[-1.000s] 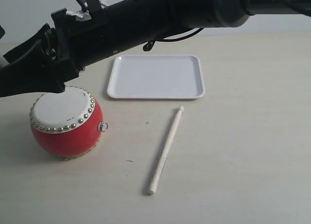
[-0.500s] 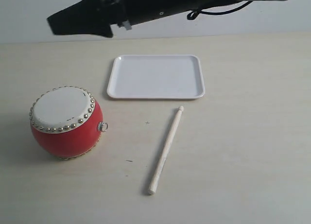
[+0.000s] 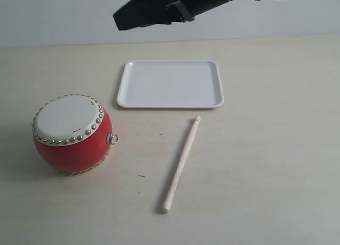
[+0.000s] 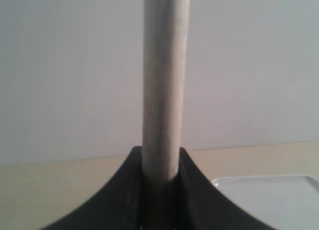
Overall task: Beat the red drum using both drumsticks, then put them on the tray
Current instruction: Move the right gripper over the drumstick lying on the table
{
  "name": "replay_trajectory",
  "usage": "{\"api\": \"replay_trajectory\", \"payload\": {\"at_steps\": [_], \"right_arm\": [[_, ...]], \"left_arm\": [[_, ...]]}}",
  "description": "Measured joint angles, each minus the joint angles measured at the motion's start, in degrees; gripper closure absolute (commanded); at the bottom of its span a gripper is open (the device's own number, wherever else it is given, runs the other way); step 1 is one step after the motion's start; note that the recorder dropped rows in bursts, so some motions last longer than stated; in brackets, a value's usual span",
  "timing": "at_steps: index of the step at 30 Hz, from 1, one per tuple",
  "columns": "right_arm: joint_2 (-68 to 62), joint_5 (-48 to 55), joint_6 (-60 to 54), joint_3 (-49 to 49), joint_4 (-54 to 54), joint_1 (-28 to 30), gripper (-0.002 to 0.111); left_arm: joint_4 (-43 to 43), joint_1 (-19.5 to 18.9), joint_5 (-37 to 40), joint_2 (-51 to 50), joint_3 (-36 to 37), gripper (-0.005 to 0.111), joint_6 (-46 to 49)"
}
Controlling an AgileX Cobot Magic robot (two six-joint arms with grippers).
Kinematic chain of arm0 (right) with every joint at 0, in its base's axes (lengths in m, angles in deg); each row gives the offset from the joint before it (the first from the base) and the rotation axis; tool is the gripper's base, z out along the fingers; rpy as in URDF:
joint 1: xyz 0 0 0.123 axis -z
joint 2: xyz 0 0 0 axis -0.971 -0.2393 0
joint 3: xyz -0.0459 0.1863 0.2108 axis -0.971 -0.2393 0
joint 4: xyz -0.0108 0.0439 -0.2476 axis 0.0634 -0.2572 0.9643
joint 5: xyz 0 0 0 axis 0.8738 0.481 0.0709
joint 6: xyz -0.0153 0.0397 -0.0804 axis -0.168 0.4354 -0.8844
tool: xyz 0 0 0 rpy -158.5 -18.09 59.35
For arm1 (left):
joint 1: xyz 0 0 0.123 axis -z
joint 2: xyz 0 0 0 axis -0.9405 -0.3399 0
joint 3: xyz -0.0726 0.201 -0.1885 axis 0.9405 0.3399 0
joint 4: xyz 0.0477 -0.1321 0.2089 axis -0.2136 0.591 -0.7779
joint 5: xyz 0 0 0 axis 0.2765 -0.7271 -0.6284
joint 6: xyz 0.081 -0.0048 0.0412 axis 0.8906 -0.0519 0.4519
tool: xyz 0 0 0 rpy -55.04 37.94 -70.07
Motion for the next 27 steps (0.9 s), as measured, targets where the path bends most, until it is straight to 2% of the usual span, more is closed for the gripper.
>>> {"api": "replay_trajectory", "payload": {"at_steps": [4, 7, 9, 12, 14, 17, 21, 27], "right_arm": [[2.5, -3.2, 11.2, 0.0, 12.8, 0.0, 0.030], [3.6, -6.1, 20.3, 0.0, 19.5, 0.0, 0.030], [4.3, -7.2, 26.8, 0.0, 24.9, 0.0, 0.030], [5.6, -7.5, 37.7, 0.0, 35.1, 0.0, 0.030], [6.5, -7.5, 45.1, 0.0, 42.3, -0.2, 0.030], [7.5, -6.8, 56.0, 0.0, 53.2, -1.5, 0.030], [8.8, -2.2, 65.1, 0.0, 60.7, -5.2, 0.030], [9.0, 4.0, 75.5, 0.0, 63.7, -12.4, 0.030]], "left_arm": [[0.4, 0.2, 6.8, -8.0, -3.6, 0.107, 0.0], [0.7, 2.7, 10.6, -14.5, -6.5, 0.107, 0.0], [0.8, 6.2, 16.1, -18.6, -9.4, 0.107, 0.9], [2.9, 12.1, 28.4, -23.2, -14.7, 0.107, 5.2], [7.6, 15.8, 36.1, -25.2, -18.3, 0.107, 11.4], [16.1, 19.2, 42.6, -26.4, -21.8, 0.107, 21.8], [23.8, 20.0, 45.3, -26.7, -22.7, 0.107, 29.1], [26.6, 20.0, 48.6, -26.8, -22.7, 0.107, 31.9]]}}
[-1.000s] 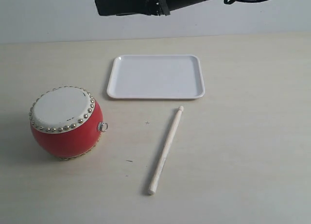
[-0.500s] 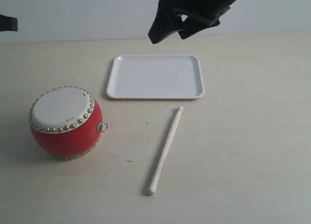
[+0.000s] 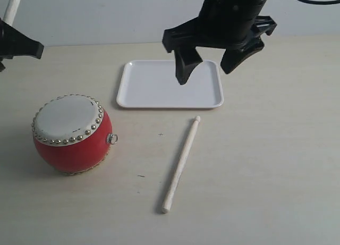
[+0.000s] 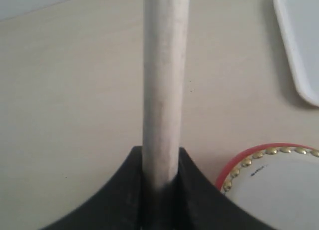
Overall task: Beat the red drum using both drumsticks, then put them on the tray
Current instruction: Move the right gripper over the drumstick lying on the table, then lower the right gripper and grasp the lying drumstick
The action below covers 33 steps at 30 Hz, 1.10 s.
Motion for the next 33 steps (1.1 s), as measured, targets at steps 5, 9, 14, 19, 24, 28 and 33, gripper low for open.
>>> {"api": "replay_trajectory", "payload": {"at_steps": [5, 9, 14, 19, 24, 28, 33], "right_arm": [[0.1, 0.7, 9.3, 0.0, 0.7, -6.2, 0.030], [0.1, 0.7, 20.0, 0.0, 4.3, -12.0, 0.033], [0.1, 0.7, 34.6, -2.9, 9.3, -16.6, 0.047], [-0.9, 0.4, 42.9, -9.5, 12.4, -16.8, 0.047], [-3.7, -6.7, 47.9, -12.9, 14.8, -16.7, 0.047], [-8.8, -13.2, 53.7, -13.0, 11.4, -16.7, 0.048], [-15.5, -13.9, 54.5, -13.2, 8.1, -16.7, 0.048]], "left_arm": [[6.3, 0.0, 0.7, 0.0, -0.1, 0.107, 5.6], [13.6, 0.0, 0.8, 0.0, -0.1, 0.107, 10.6], [16.8, 0.0, 0.8, 0.5, 0.3, 0.107, 15.6], [17.2, 0.0, 0.7, 2.4, 0.3, 0.107, 16.1], [17.2, 0.0, 0.7, 3.1, 0.3, 0.107, 16.2], [17.2, 0.0, 0.6, 3.1, 0.3, 0.107, 16.2], [17.2, 0.0, 0.4, 3.1, 0.4, 0.107, 16.2]]}}
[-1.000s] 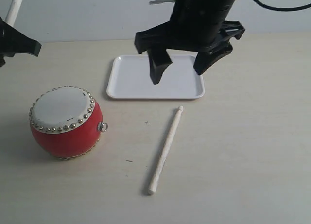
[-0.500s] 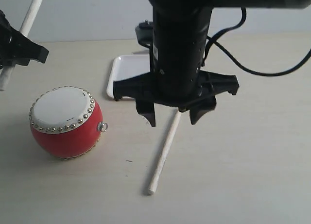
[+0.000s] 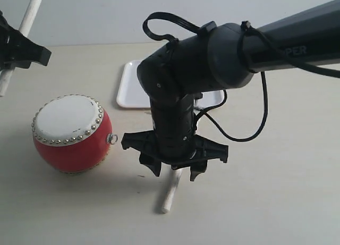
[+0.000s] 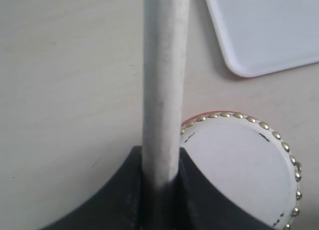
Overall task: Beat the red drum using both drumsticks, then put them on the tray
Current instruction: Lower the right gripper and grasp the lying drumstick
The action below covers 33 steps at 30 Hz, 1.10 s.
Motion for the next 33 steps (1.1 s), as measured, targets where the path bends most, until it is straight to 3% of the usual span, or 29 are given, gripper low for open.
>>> {"api": "replay_trajectory", "payload": {"at_steps": [7, 24, 27, 33], "right_arm": [[-1.8, -3.0, 5.9, -0.7, 4.1, 0.0, 0.048], [-2.8, -8.2, 6.8, -2.6, 4.2, 0.0, 0.054], [-2.8, -8.5, 7.1, -2.8, 4.3, 0.0, 0.060], [-2.8, -8.5, 6.7, -2.8, 4.4, 0.0, 0.093]], "left_arm": [[0.1, 0.0, -0.7, 0.0, 0.2, 0.107, 0.0], [0.1, 0.0, -1.5, 0.0, 0.2, 0.107, 0.1], [0.1, 0.0, -1.5, 0.0, 0.2, 0.107, 0.2], [0.1, 0.0, -1.5, 0.0, 0.2, 0.107, 0.2]]}}
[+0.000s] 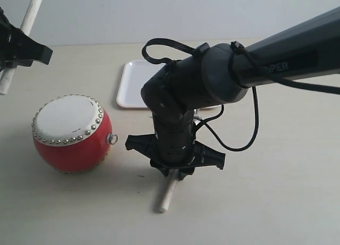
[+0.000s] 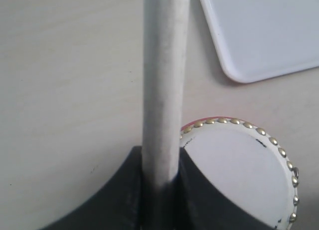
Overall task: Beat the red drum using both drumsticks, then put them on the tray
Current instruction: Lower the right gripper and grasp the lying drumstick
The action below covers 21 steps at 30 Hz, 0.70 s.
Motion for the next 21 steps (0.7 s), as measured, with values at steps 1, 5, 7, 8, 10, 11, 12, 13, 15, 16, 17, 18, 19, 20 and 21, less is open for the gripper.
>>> {"api": "replay_trajectory", "payload": {"at_steps": [1, 5, 7, 8, 10, 11, 12, 13, 15, 16, 17, 18, 19, 20, 21], "right_arm": [[0.0, 0.0, 0.0, 0.0, 0.0, 0.0, 0.098], [0.0, 0.0, -0.1, 0.0, 0.0, 0.0, 0.108], [0.0, 0.0, -0.1, 0.0, 0.0, 0.0, 0.108], [0.0, 0.0, -0.1, 0.0, 0.0, 0.0, 0.108], [0.0, 0.0, -0.1, 0.0, 0.0, 0.0, 0.108], [0.0, 0.0, -0.1, 0.0, 0.0, 0.0, 0.108], [0.0, 0.0, -0.1, 0.0, 0.0, 0.0, 0.108], [0.1, 0.0, -0.3, 0.0, 0.0, 0.0, 0.108], [0.6, 0.1, -1.6, 0.0, 0.0, 0.0, 0.108], [1.3, 0.3, -2.9, -0.1, 0.0, 0.0, 0.108], [2.0, 0.4, -4.0, -0.2, 0.0, 0.0, 0.108], [3.2, 0.9, -5.6, -0.2, 0.3, 0.0, 0.108], [4.6, 1.3, -7.3, -0.2, 0.6, 0.0, 0.108], [5.8, 1.4, -8.8, -0.2, 1.2, 0.0, 0.108], [7.3, 1.3, -10.7, -0.2, 2.1, 0.0, 0.108]], "left_arm": [[0.0, 0.0, 0.0, 0.0, 0.0, 0.107, 0.0], [0.0, 0.0, 0.0, 0.0, 0.0, 0.107, 0.0], [0.0, 0.0, 0.0, 0.0, 0.0, 0.107, 0.0], [0.0, 0.0, 0.0, 0.0, 0.0, 0.107, 0.0], [0.0, 0.0, 0.0, 0.0, 0.0, 0.107, 0.0], [0.0, 0.0, 0.0, 0.0, 0.0, 0.107, 0.0], [0.0, 0.0, 0.0, 0.0, 0.0, 0.107, 0.0], [0.0, 0.0, 0.0, 0.0, 0.0, 0.107, 0.1], [0.0, 0.0, 0.0, 0.0, 0.0, 0.107, 0.4], [0.0, 0.0, 0.0, 0.0, 0.0, 0.107, 0.5], [0.0, 0.0, 0.0, 0.0, 0.0, 0.107, 0.7], [0.0, 0.0, 0.0, 0.0, 0.0, 0.107, 0.8], [0.0, 0.0, 0.1, 0.0, 0.0, 0.107, 0.9], [0.0, 0.0, 0.4, 0.0, 0.0, 0.107, 0.9], [0.0, 0.0, 0.7, 0.0, 0.0, 0.107, 0.9]]}}
